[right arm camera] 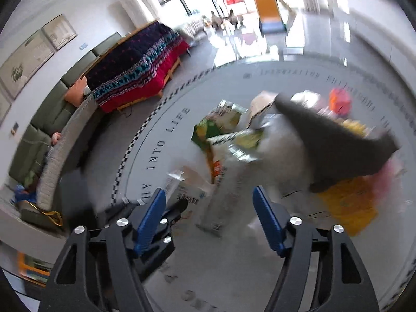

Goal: Collect trash
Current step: 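Grasp the white medicine box with the left tool while the right tool grasps the silver wrapper, then carry both items over the black trash bag and open both tools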

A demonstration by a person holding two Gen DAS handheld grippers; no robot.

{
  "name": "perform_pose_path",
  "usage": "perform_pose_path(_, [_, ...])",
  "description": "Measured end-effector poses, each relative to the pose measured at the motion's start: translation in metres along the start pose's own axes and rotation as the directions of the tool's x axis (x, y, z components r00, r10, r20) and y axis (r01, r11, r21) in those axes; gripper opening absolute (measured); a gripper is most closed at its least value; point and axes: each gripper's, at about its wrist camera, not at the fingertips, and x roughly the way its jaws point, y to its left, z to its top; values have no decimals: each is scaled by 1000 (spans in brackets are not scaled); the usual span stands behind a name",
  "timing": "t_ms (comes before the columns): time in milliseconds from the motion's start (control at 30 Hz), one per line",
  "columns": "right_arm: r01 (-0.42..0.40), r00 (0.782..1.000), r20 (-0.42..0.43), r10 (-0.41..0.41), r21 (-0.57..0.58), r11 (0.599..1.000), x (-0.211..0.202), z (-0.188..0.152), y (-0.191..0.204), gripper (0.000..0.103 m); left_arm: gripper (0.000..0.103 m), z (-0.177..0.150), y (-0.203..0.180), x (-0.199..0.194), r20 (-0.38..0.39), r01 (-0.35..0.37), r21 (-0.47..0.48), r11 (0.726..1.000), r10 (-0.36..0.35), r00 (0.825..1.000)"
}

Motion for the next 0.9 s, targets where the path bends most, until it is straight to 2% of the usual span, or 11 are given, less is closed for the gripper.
perform_pose_path(200, [49, 995, -90, -39, 110, 993, 44, 6, -8, 64, 21, -11, 3, -10, 21, 26, -25, 999, -26, 999])
perform_pose_path(233, [69, 993, -100, -58, 115, 991, 50, 6, -8, 63, 21, -13, 3, -14, 26, 8, -30, 1000, -8, 1000])
perform_pose_path(400, [149, 982, -131, -137, 88, 985, 72, 6, -7, 61, 21, -22, 12, -31, 45, 15, -66, 998, -12, 999])
perform_pose_path(467, [182, 975, -140, -171, 76, 980, 78, 4, -7, 52, 21, -25, 14, -35, 46, 16, -74, 997, -13, 999])
perform_pose_path(500, [203, 971, -141, -191, 71, 977, 80, 4, -5, 37, 21, -25, 14, -36, 45, 19, -75, 997, -15, 999])
perform_pose_path(533, [223, 967, -140, -213, 64, 973, 80, 3, -5, 33, 21, -26, 15, -37, 47, 21, -78, 997, -18, 999])
perform_pose_path(667, [187, 974, -141, -176, 67, 980, 73, 3, -7, 30, 21, -29, 17, -41, 53, 23, -92, 995, -18, 998])
perform_pose_path(900, [138, 988, -74, -136, 31, 990, 31, 2, 19, 30, 21, -40, 23, -66, 93, 24, -127, 992, -12, 996])
